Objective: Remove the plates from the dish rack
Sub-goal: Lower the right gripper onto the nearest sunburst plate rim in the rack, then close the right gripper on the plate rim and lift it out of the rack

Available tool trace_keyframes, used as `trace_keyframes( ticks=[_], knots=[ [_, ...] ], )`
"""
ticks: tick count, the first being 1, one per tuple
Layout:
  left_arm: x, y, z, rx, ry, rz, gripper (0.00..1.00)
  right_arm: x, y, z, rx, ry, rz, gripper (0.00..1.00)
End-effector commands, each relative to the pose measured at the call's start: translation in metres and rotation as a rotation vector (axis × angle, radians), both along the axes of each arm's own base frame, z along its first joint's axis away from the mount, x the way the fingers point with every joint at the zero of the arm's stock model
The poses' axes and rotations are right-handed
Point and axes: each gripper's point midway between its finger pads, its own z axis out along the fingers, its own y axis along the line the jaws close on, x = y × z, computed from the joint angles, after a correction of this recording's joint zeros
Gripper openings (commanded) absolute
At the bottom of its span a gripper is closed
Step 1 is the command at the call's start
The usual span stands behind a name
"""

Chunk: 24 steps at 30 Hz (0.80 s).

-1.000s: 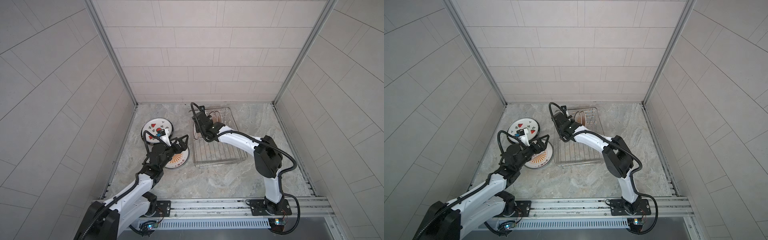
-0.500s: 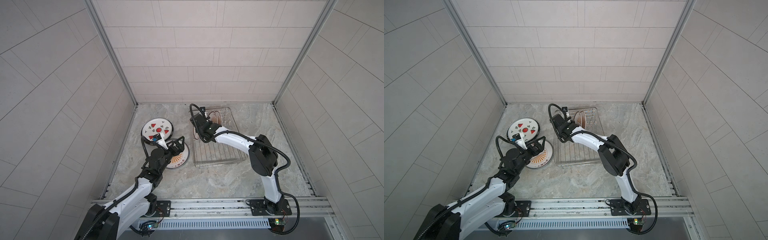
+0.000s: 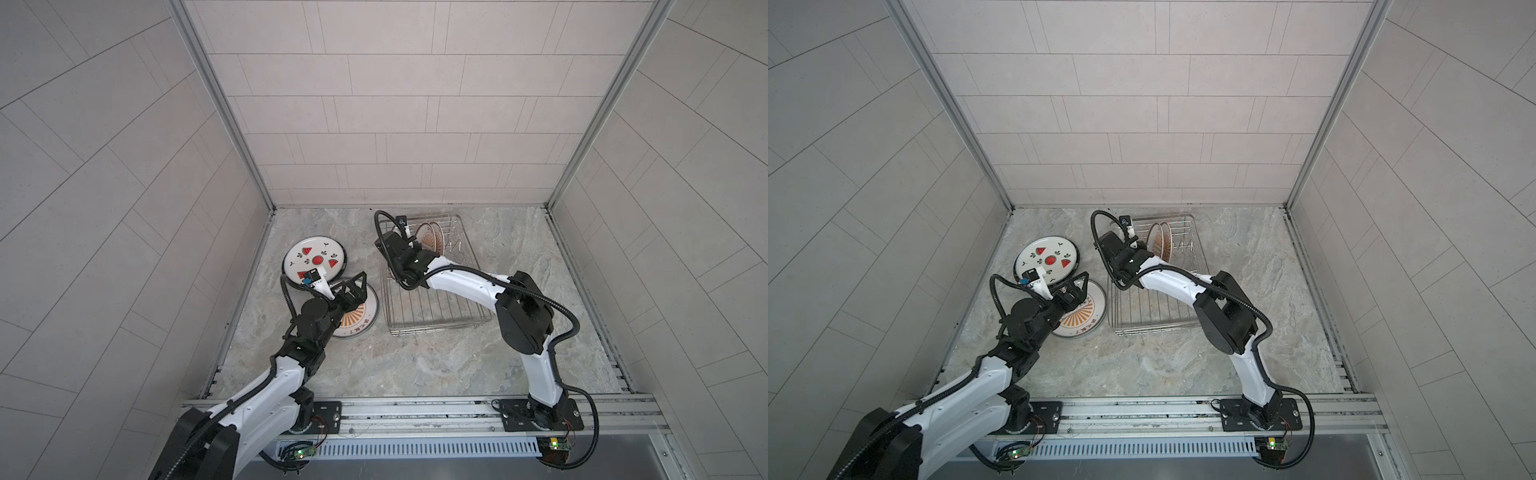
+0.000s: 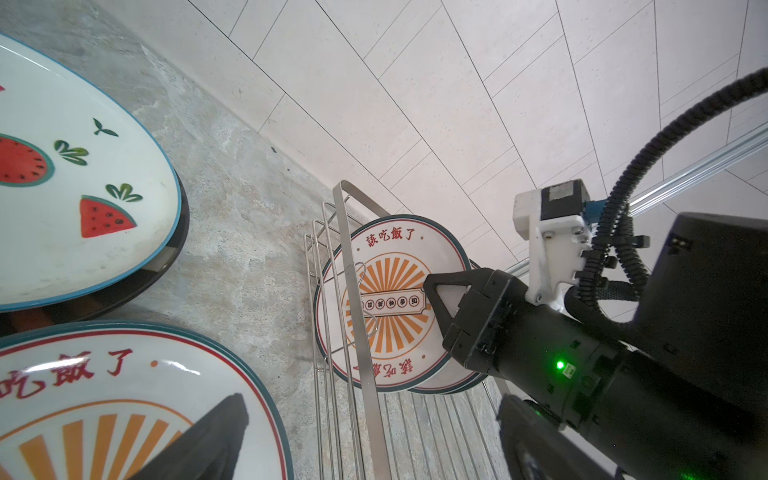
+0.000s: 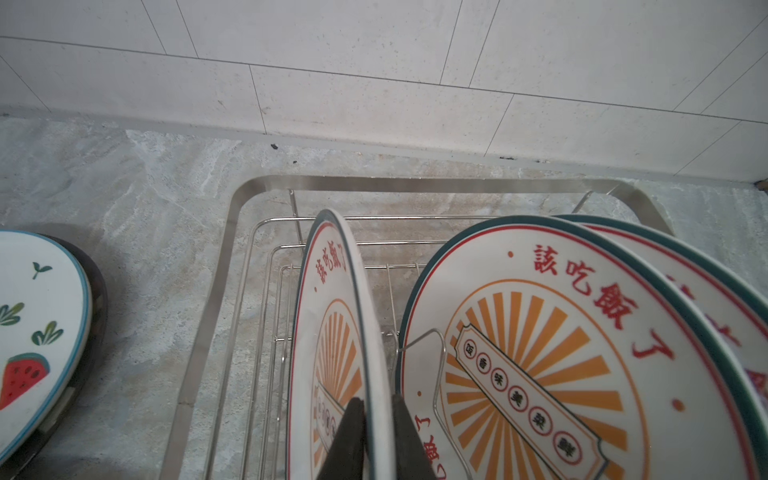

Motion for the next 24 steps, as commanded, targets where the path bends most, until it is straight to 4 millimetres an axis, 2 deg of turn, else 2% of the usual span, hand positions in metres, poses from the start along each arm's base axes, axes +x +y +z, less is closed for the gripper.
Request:
trace_keyframes(
  ticks=[1, 8, 15, 24],
  knots=[
    [-0.002, 0.003, 0.008, -0.027, -0.033, 0.02, 1.0, -0.001, -0.011, 0.04, -0.023, -0.079, -0.03, 0.14],
    [-0.002, 0.005, 0.008, -0.02, -0.032, 0.029, 1.0, -0.009, -0.012, 0.066, -0.037, -0.128, -0.021, 0.13],
    [0.001, 0.001, 0.008, -0.025, -0.025, 0.015, 1.0, -0.017, -0.022, 0.093, -0.038, -0.171, -0.026, 0.13],
    [0.0, -0.018, 0.017, -0.038, -0.057, -0.086, 1.0, -0.049, -0.038, 0.119, 0.007, -0.235, 0.002, 0.12]
  ],
)
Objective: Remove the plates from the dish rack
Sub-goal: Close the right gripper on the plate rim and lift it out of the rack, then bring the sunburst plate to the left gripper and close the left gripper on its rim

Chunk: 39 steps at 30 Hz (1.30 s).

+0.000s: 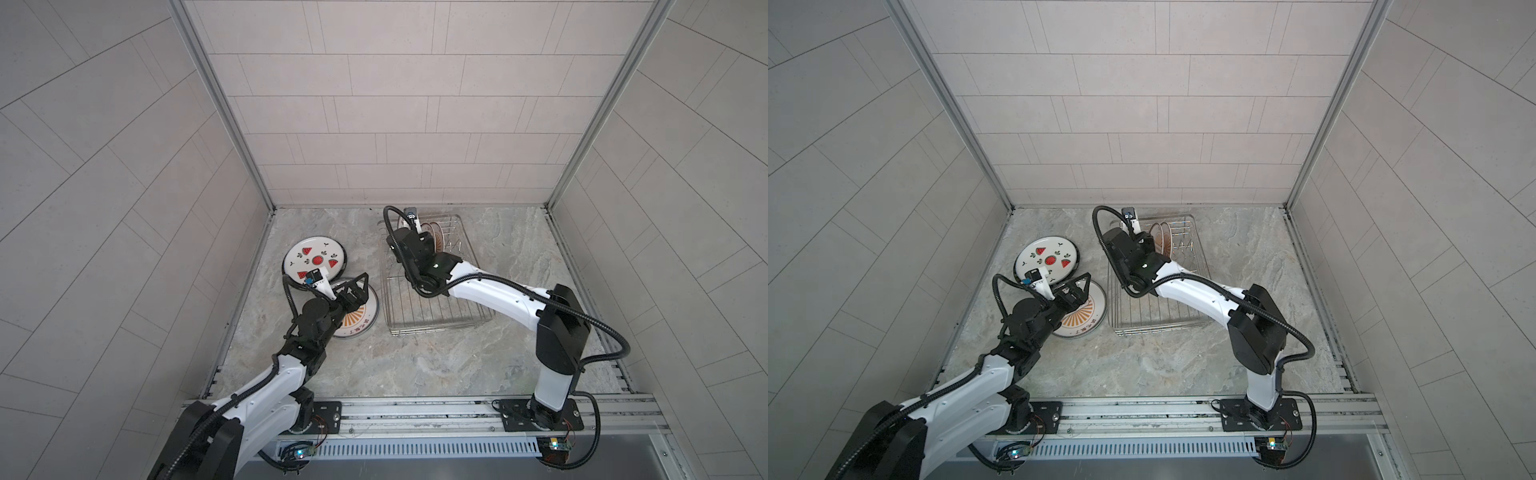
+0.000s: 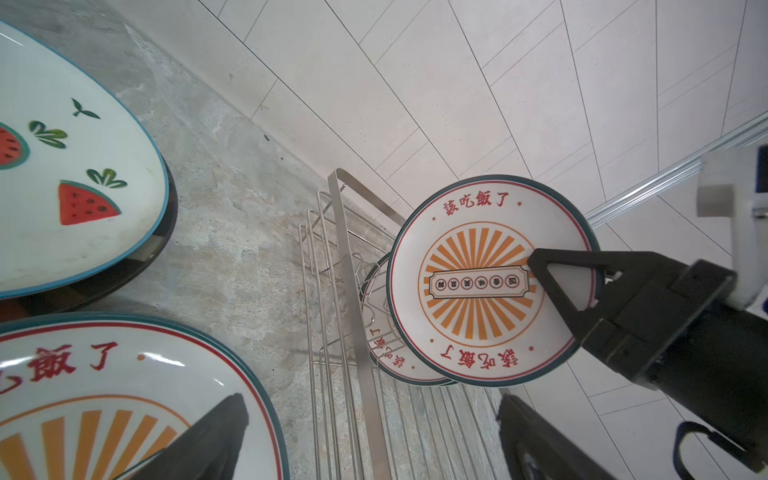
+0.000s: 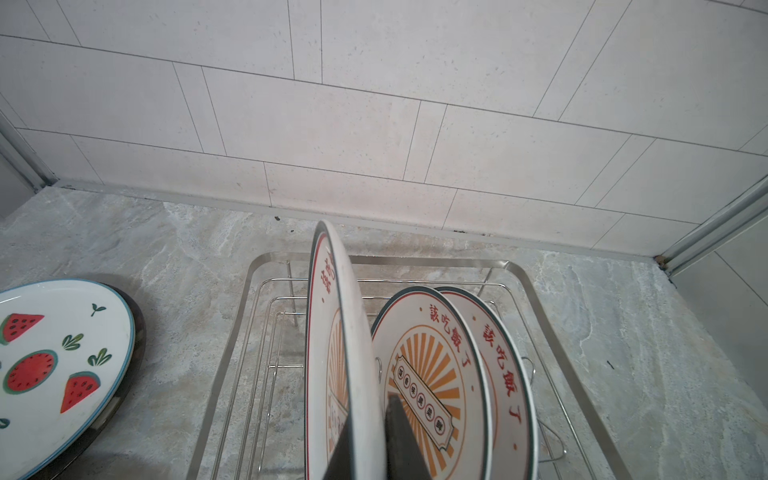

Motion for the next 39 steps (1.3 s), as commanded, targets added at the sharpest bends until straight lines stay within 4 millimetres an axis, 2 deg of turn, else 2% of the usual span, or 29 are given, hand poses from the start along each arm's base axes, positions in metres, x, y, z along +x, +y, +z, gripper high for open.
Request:
trace_keyframes(
  ticks=[1, 8, 11, 15, 20, 26, 29, 35, 39],
  knots=[
    [0.0, -0.011, 0.023, -0.031, -0.067, -0.049, 1.0, -0.013, -0.013, 0.036, 0.06, -0.081, -0.007, 0.12],
    [-0.007, -0.024, 0.039, -0.009, -0.12, -0.143, 1.0, -0.042, -0.018, 0.04, 0.16, -0.081, 0.146, 0.12],
    [-0.01, -0.024, 0.045, -0.003, -0.13, -0.151, 1.0, -0.053, -0.022, 0.039, 0.207, -0.08, 0.207, 0.12],
    [-0.015, -0.026, 0.048, -0.001, -0.138, -0.168, 1.0, -0.059, -0.03, 0.03, 0.307, -0.042, 0.303, 0.12],
    [-0.027, -0.044, 0.053, 0.02, -0.157, -0.292, 1.0, -0.063, -0.043, 0.018, 0.458, -0.007, 0.416, 0.12],
    [-0.033, -0.053, 0.051, 0.075, -0.159, -0.342, 1.0, -0.077, -0.055, 0.018, 0.541, -0.018, 0.507, 0.12],
    [-0.038, -0.059, 0.051, 0.085, -0.169, -0.377, 1.0, -0.086, -0.054, 0.021, 0.599, -0.02, 0.584, 0.12],
    [-0.052, -0.073, 0.072, 0.034, -0.244, -0.47, 1.0, -0.101, -0.048, 0.03, 0.715, -0.014, 0.749, 0.12],
    [-0.054, -0.077, 0.072, 0.03, -0.246, -0.485, 1.0, -0.123, -0.039, 0.043, 0.76, -0.024, 0.89, 0.12]
  ],
)
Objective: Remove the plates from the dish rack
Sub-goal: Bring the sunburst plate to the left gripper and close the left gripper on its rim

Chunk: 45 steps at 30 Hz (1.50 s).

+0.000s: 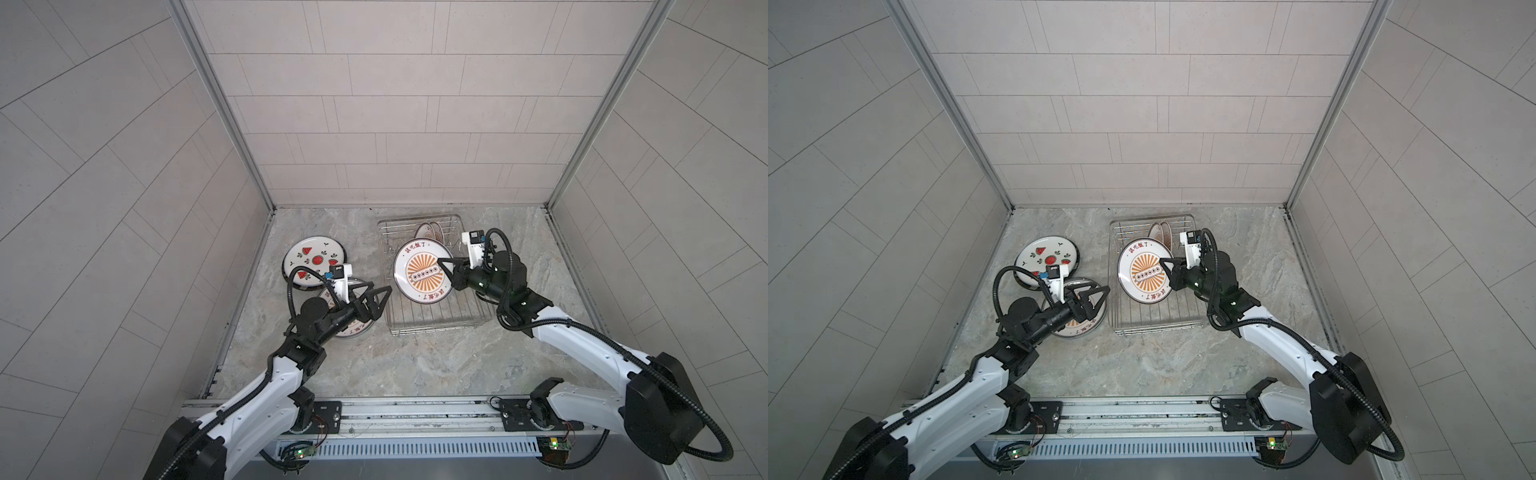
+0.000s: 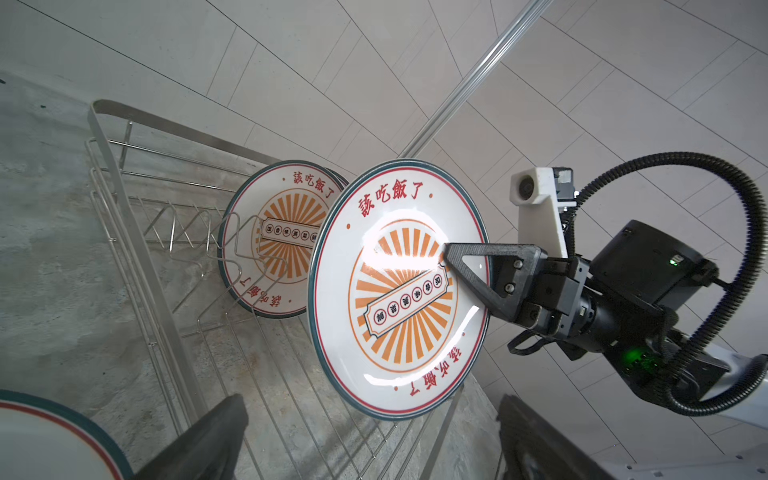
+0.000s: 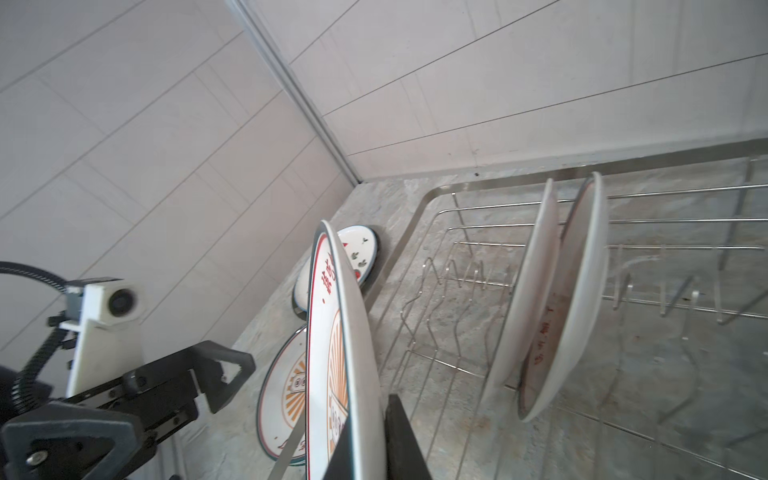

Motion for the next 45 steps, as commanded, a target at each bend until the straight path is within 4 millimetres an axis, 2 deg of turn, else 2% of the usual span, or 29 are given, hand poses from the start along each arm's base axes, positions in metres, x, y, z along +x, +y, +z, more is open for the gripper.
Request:
trace_keyframes(
  ticks=[1, 4, 6, 11, 17, 19, 21, 28, 31, 35, 41, 43, 45],
  knots=[
    [-0.004, -0.01, 0.035, -0.044, -0.096, -0.05, 1.0, -0.034, 0.017, 0.052, 0.134, -0.135, 0.196, 0.12],
    [-0.009, -0.02, 0.042, -0.049, -0.122, -0.091, 0.94, -0.055, 0.021, 0.062, 0.151, -0.176, 0.287, 0.13],
    [-0.011, -0.022, 0.045, -0.056, -0.139, -0.097, 0.92, -0.06, 0.02, 0.066, 0.145, -0.189, 0.296, 0.13],
    [-0.015, -0.026, 0.052, -0.083, -0.16, -0.098, 0.75, -0.07, 0.018, 0.069, 0.126, -0.192, 0.324, 0.13],
    [-0.024, -0.039, 0.054, -0.091, -0.148, -0.17, 0.46, -0.071, 0.016, 0.068, 0.108, -0.197, 0.315, 0.13],
    [-0.023, -0.041, 0.052, -0.091, -0.134, -0.176, 0.39, -0.069, 0.017, 0.067, 0.108, -0.191, 0.315, 0.13],
    [-0.024, -0.043, 0.051, -0.092, -0.126, -0.188, 0.38, -0.068, 0.018, 0.068, 0.108, -0.193, 0.314, 0.13],
    [-0.023, -0.047, 0.05, -0.128, -0.1, -0.209, 0.18, -0.063, 0.02, 0.063, 0.091, -0.181, 0.305, 0.14],
    [-0.023, -0.051, 0.05, -0.151, -0.095, -0.232, 0.15, -0.06, 0.023, 0.059, 0.082, -0.167, 0.308, 0.15],
    [-0.017, -0.052, 0.047, -0.174, -0.075, -0.218, 0.06, -0.055, 0.024, 0.053, 0.069, -0.158, 0.292, 0.17],
    [-0.015, -0.052, 0.049, -0.21, -0.059, -0.213, 0.0, -0.051, 0.025, 0.049, 0.054, -0.146, 0.276, 0.22],
    [-0.013, -0.051, 0.051, -0.221, -0.053, -0.2, 0.0, -0.051, 0.024, 0.047, 0.043, -0.143, 0.274, 0.29],
    [-0.011, -0.049, 0.051, -0.224, -0.05, -0.185, 0.0, -0.053, 0.026, 0.043, 0.021, -0.137, 0.281, 0.42]
  ],
)
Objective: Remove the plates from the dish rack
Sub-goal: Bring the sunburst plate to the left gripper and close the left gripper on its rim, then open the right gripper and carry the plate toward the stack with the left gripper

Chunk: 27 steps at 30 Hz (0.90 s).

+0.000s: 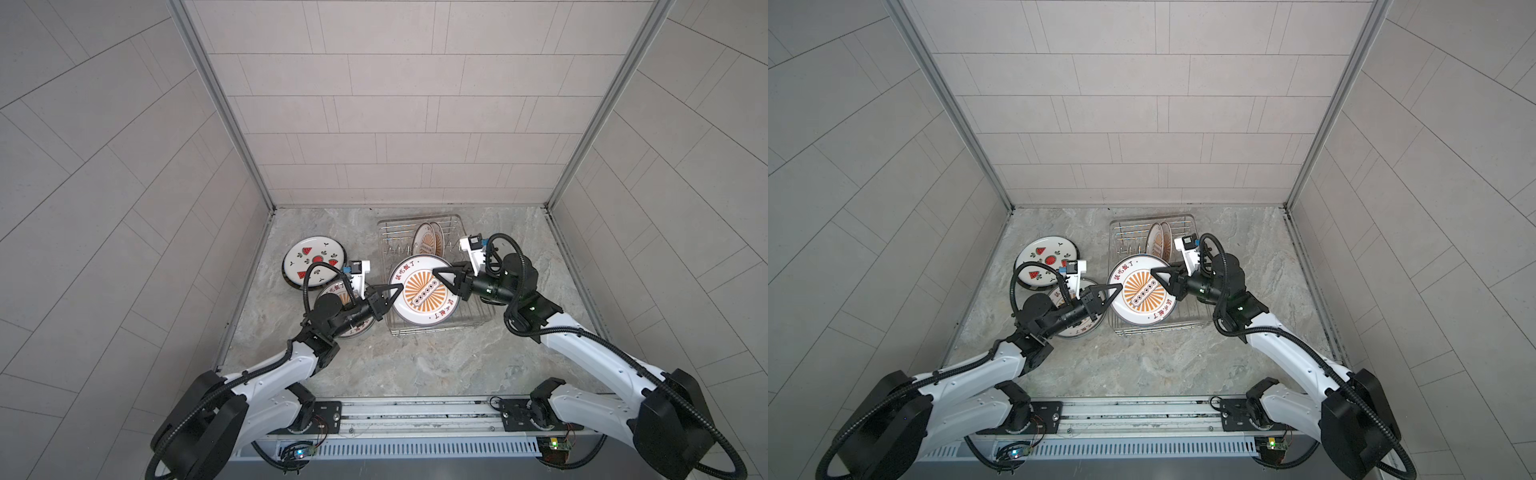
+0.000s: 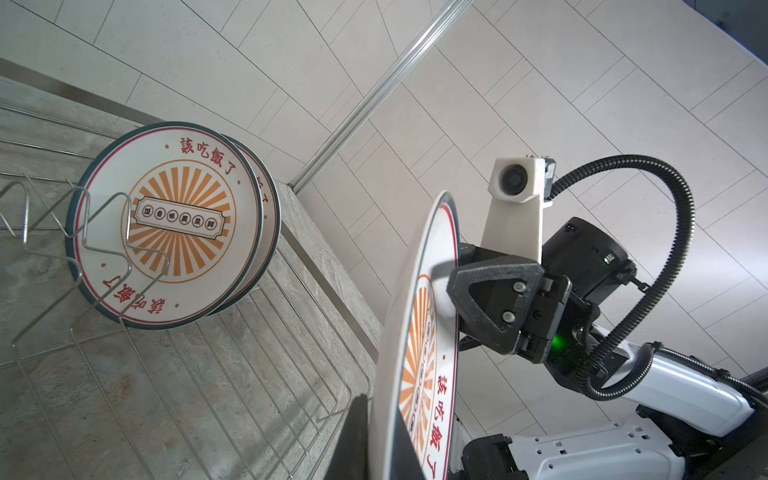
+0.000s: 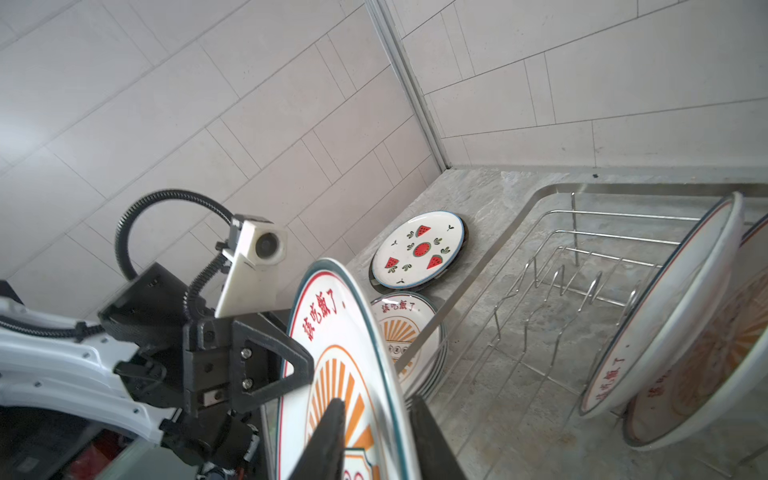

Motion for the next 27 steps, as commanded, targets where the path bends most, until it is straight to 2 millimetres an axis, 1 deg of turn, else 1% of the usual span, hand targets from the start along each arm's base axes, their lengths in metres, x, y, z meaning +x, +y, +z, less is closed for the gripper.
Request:
trace_keyframes(
  ticks=[1, 2, 3, 4, 6, 8, 10, 11, 13, 16, 18, 21, 22, 25, 27],
  knots=[
    [-0.003, 0.002, 0.034, -0.093, -0.07, 0.002, 0.0, -0.008, 0.009, 0.015, -0.009, -0.054, 0.041, 0.51],
    [-0.003, 0.003, 0.034, -0.094, -0.069, 0.008, 0.0, -0.008, 0.009, 0.013, -0.017, -0.052, 0.03, 0.59],
    [-0.002, 0.005, 0.036, -0.098, -0.072, 0.018, 0.0, -0.008, 0.009, 0.012, -0.027, -0.052, 0.025, 0.7],
    [-0.001, 0.006, 0.036, -0.102, -0.07, 0.031, 0.0, -0.009, 0.01, 0.011, -0.038, -0.051, 0.024, 0.77],
    [0.001, 0.009, 0.036, -0.1, -0.064, 0.05, 0.0, -0.012, 0.011, 0.01, -0.054, -0.05, 0.024, 0.84],
    [0.002, 0.011, 0.035, -0.097, -0.06, 0.062, 0.0, -0.017, 0.013, 0.01, -0.068, -0.064, 0.034, 0.86],
    [0.002, 0.012, 0.035, -0.098, -0.058, 0.07, 0.0, -0.018, 0.011, 0.009, -0.085, -0.077, 0.006, 0.87],
    [0.003, 0.012, 0.035, -0.098, -0.057, 0.071, 0.0, -0.017, 0.009, 0.008, -0.096, -0.08, -0.013, 0.92],
    [0.002, 0.014, 0.033, -0.1, -0.054, 0.075, 0.0, -0.016, 0.005, 0.009, -0.116, -0.092, -0.054, 0.94],
    [0.005, 0.021, 0.036, -0.115, -0.045, 0.116, 0.0, -0.014, 0.001, 0.01, -0.119, -0.097, -0.086, 0.96],
    [0.007, 0.026, 0.035, -0.108, -0.035, 0.142, 0.0, -0.014, 0.0, 0.011, -0.112, -0.099, -0.101, 0.99],
    [0.011, 0.034, 0.031, -0.087, -0.023, 0.193, 0.0, -0.012, -0.002, 0.012, -0.113, -0.104, -0.119, 1.0],
    [0.011, 0.038, 0.019, -0.066, -0.001, 0.214, 0.0, -0.012, -0.003, 0.013, -0.115, -0.107, -0.125, 0.99],
    [0.019, 0.048, 0.01, -0.047, 0.032, 0.28, 0.0, -0.015, -0.003, 0.015, -0.123, -0.131, -0.122, 0.99],
    [0.022, 0.056, 0.007, -0.059, 0.047, 0.308, 0.0, -0.016, -0.003, 0.015, -0.127, -0.132, -0.123, 0.99]
  ],
)
